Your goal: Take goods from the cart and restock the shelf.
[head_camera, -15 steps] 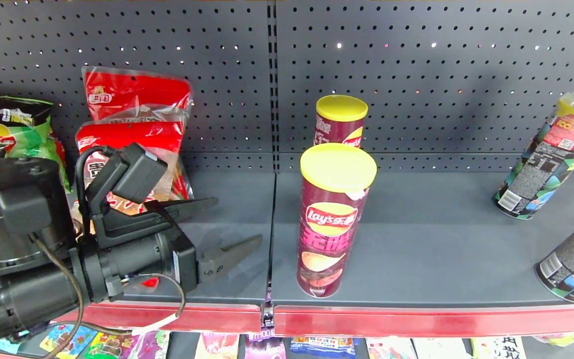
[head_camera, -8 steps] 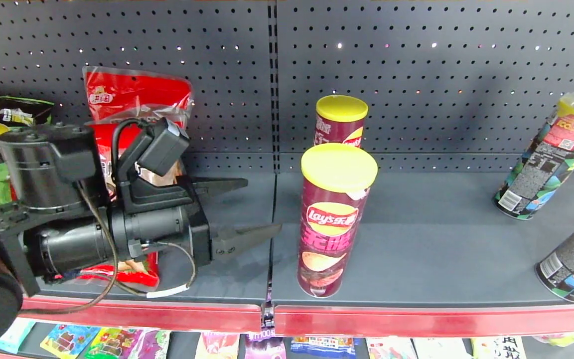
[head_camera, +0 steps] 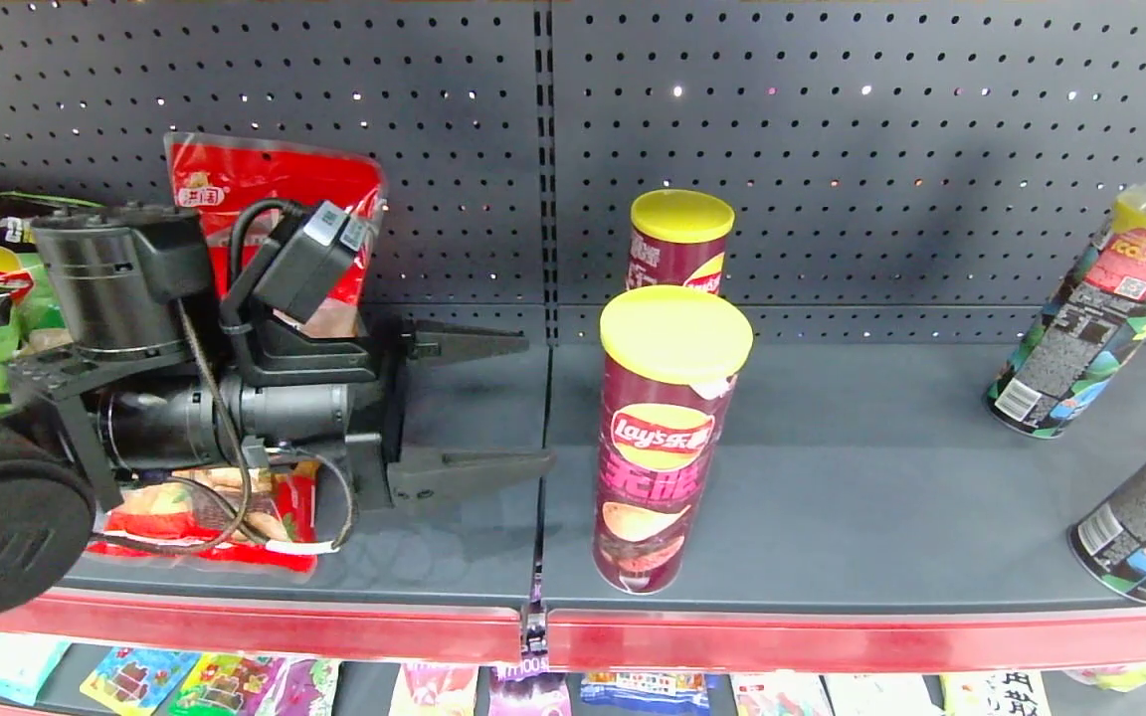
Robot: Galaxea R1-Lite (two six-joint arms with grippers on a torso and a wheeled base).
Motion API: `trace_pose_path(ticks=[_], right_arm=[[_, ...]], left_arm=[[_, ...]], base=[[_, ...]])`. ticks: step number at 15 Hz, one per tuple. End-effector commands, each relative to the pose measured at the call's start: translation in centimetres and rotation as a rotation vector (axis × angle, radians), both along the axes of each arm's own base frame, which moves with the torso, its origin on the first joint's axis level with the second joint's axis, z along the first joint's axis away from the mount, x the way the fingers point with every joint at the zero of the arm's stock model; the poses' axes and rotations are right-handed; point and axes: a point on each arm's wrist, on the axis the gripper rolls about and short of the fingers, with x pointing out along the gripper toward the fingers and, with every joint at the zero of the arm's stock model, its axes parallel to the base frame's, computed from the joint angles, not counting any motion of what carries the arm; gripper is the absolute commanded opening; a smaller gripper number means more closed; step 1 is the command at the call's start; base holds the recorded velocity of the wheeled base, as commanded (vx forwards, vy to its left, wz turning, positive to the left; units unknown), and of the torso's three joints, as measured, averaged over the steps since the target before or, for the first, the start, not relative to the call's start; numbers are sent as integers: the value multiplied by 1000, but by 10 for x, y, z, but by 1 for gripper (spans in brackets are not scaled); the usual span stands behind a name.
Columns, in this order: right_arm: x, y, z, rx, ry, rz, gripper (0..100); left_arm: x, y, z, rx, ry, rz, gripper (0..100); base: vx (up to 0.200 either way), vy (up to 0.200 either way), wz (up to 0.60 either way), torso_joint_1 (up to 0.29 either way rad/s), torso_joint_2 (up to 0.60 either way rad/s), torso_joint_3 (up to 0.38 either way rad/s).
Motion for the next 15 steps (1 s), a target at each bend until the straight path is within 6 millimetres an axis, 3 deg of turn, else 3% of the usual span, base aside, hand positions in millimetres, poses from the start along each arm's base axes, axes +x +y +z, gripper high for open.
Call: trace_pose_path(ticks=[1,7,15], right_arm=[[0,1,-1,6,3,38,100],[0,1,-1,0,3,34,100],[0,1,-1,-25,0,41,100]], left_arm=[[9,-5,-4,5,-13,-38,100],[26,-15,-3,-9,-36,-130,100],[25,-32,-13,-12,-2,-278,100]], base=[[0,0,0,0,0,0],[0,0,0,0,0,0],[0,0,0,0,0,0]])
